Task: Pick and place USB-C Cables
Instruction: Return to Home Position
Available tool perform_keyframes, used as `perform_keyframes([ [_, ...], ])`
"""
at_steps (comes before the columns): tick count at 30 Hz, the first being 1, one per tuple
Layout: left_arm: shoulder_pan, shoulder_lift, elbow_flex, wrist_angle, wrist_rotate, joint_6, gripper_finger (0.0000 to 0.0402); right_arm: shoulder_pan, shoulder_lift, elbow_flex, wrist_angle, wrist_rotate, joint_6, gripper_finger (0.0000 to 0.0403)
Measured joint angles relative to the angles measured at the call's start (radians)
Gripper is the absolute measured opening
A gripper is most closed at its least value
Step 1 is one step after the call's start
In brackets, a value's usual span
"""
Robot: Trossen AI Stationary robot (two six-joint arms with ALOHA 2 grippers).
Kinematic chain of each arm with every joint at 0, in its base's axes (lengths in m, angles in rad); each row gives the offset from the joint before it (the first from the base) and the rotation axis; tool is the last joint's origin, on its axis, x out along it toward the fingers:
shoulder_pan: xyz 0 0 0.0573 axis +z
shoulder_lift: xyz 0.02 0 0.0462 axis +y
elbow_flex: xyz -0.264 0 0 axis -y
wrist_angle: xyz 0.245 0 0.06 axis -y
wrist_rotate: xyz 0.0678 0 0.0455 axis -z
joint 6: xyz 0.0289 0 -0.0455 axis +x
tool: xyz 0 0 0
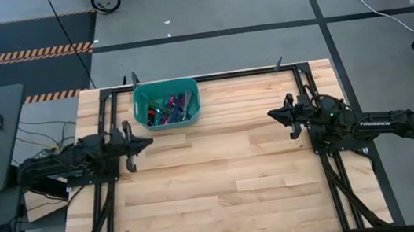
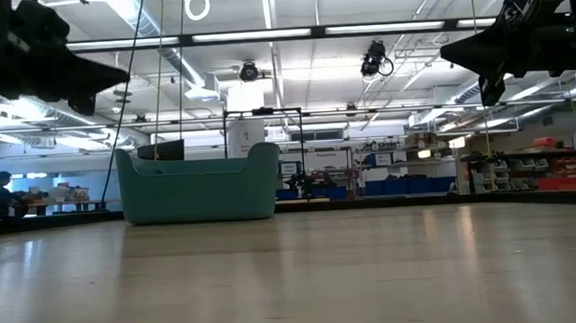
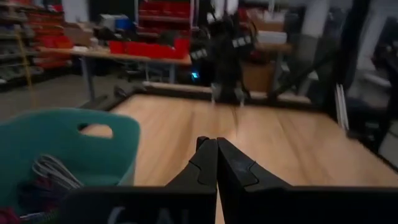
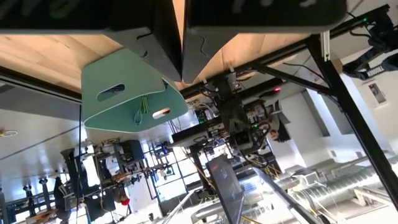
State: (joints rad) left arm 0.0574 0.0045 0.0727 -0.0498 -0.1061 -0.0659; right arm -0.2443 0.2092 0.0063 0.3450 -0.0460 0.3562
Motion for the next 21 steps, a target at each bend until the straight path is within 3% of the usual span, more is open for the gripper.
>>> perform_keyframes([
  [5, 0.003, 0.018, -0.063, 0.085, 0.044, 0.013, 0.0002, 0.0, 0.0, 0.0, 0.0, 0.0, 0.0, 0.0018],
  [11, 0.004, 0.058, -0.064, 0.096, -0.008, -0.11, 0.0017, 0.0, 0.001, 0.0, 0.004, -0.006, 0.0, 0.0016],
  [21, 0.004, 0.061, -0.065, 0.108, -0.016, -0.132, 0.0041, 0.0, 0.002, 0.0, 0.006, -0.007, 0.0, 0.0016],
])
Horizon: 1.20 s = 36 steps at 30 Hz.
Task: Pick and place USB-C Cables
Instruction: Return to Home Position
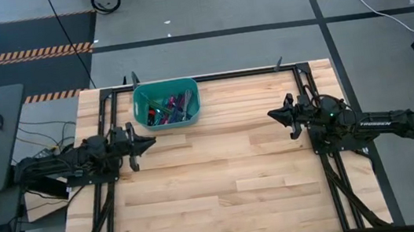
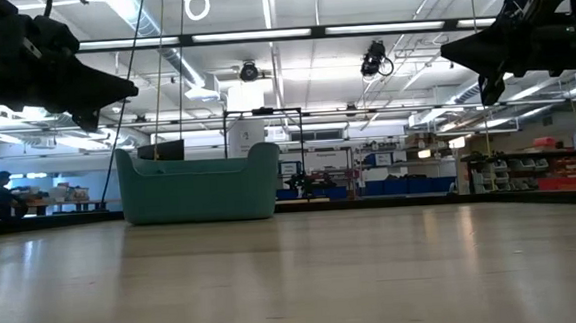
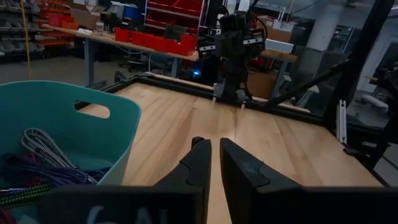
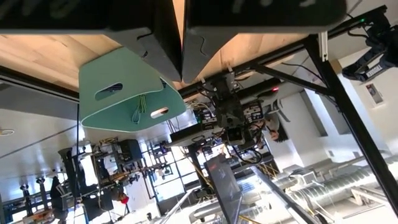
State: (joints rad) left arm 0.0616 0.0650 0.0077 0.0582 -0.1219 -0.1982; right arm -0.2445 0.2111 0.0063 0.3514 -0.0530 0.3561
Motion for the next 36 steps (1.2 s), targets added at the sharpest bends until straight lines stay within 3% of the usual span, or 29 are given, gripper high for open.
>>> perform_keyframes([
  [5, 0.0, 0.0, 0.0, 0.001, 0.0, 0.0, 0.0035, 0.018, -0.007, 0.0, -0.008, 0.009, 0.0, 0.0016],
  [11, 0.0, 0.0, 0.0, 0.002, 0.002, 0.0, 0.0031, 0.063, -0.105, 0.0, -0.024, -0.01, 0.0, 0.0016],
  [15, 0.0, 0.0, -0.001, 0.003, 0.003, 0.001, 0.0037, 0.096, -0.208, 0.0, -0.059, -0.063, -0.109, 0.0016],
  [25, 0.0, 0.0, -0.001, 0.005, 0.003, 0.0, 0.0032, 0.29, -0.201, 0.001, -0.068, -0.022, -0.414, 0.0016],
  [33, 0.0, 0.0, -0.001, 0.005, 0.003, 0.0, 0.003, 0.311, -0.197, 0.001, 0.013, -0.019, -0.404, 0.0016],
  [36, 0.0, 0.0, -0.001, 0.005, 0.003, 0.001, 0.0035, 0.31, -0.197, 0.0, 0.036, 0.003, -0.32, 0.0016],
])
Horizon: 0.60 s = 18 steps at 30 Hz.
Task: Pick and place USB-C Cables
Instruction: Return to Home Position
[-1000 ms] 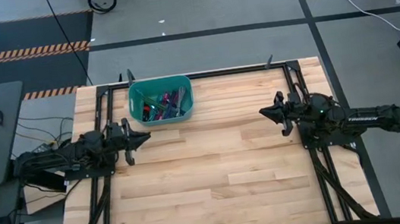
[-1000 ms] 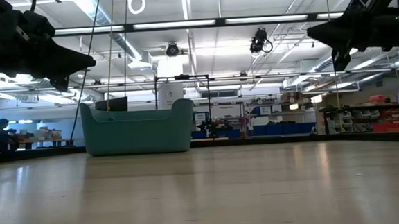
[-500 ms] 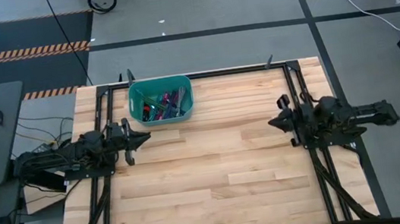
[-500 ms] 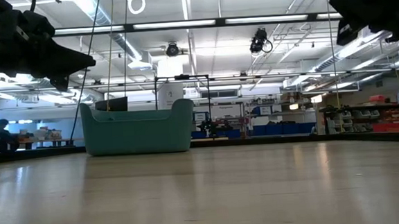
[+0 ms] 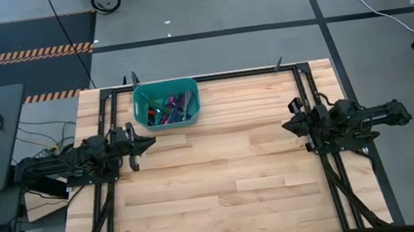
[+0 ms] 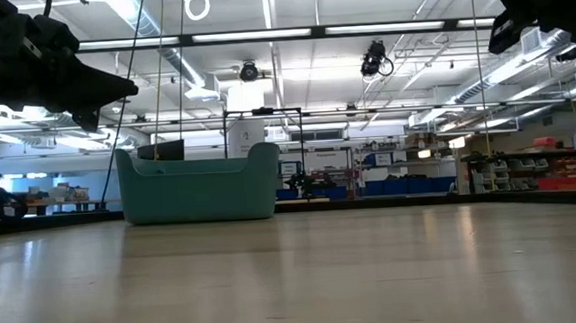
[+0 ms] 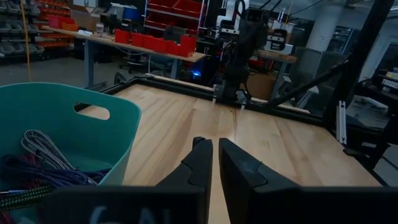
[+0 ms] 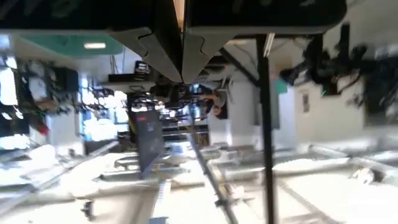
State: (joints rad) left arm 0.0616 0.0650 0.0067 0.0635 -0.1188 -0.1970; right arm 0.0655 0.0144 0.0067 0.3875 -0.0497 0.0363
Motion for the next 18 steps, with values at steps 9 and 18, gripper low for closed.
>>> perform_keyframes([
  [9, 0.0, 0.0, 0.0, 0.0, 0.0, -0.001, 0.0032, -0.002, 0.0, 0.0, -0.103, 0.018, 0.033, 0.0016],
  [18, 0.0, 0.0, 0.0, 0.0, 0.0, -0.001, 0.0035, -0.003, -0.008, 0.0, -0.143, 0.007, -0.055, 0.0016],
])
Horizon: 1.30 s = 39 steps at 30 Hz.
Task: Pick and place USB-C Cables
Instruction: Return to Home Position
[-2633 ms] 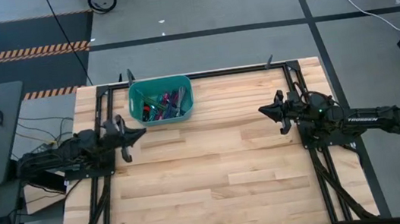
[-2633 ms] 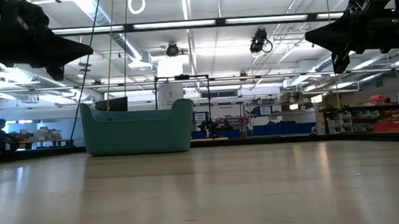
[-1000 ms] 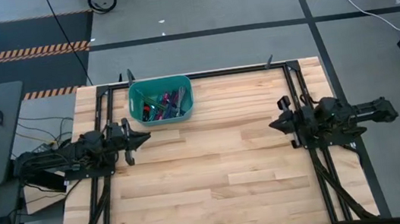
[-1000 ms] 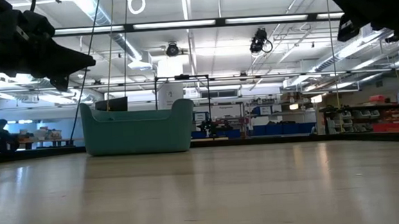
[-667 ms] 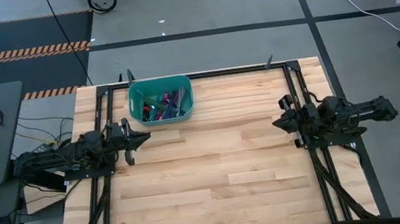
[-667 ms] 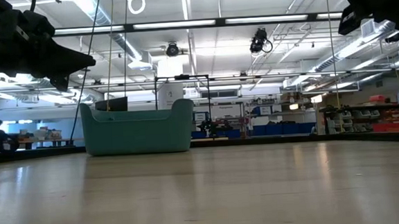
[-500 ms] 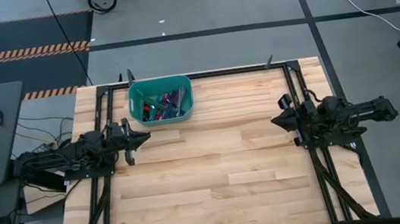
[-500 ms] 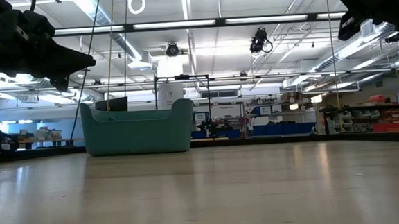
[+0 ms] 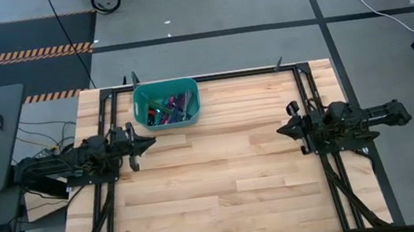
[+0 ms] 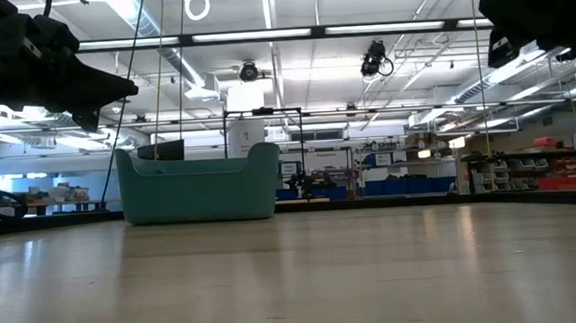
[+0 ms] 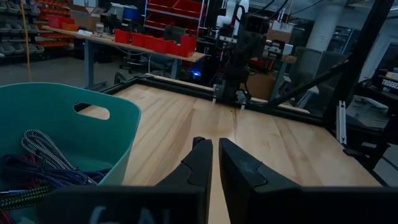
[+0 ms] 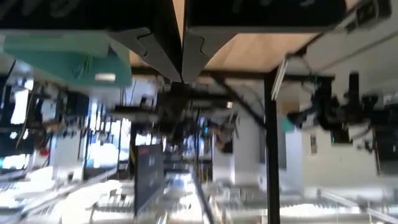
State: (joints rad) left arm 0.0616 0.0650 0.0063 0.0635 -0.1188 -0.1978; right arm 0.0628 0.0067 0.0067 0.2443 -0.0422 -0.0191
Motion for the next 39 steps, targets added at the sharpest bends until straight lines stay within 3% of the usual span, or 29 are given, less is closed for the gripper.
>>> perform_keyframes([
  [7, 0.0, 0.0, 0.0, 0.0, 0.0, 0.001, 0.0039, 0.0, 0.002, 0.0, -0.116, -0.004, 0.022, 0.0016],
  [13, 0.0, 0.0, 0.0, 0.0, 0.0, 0.0, 0.003, 0.0, 0.002, 0.0, -0.111, -0.004, 0.013, 0.0016],
  [19, 0.0, 0.0, 0.0, 0.0, 0.0, 0.0, 0.0035, 0.0, 0.002, 0.0, -0.208, 0.001, 0.103, 0.0016],
  [39, 0.0, 0.0, 0.0, 0.0, 0.0, 0.0, 0.003, 0.0, 0.002, 0.0, -0.21, 0.004, 0.125, 0.0016],
])
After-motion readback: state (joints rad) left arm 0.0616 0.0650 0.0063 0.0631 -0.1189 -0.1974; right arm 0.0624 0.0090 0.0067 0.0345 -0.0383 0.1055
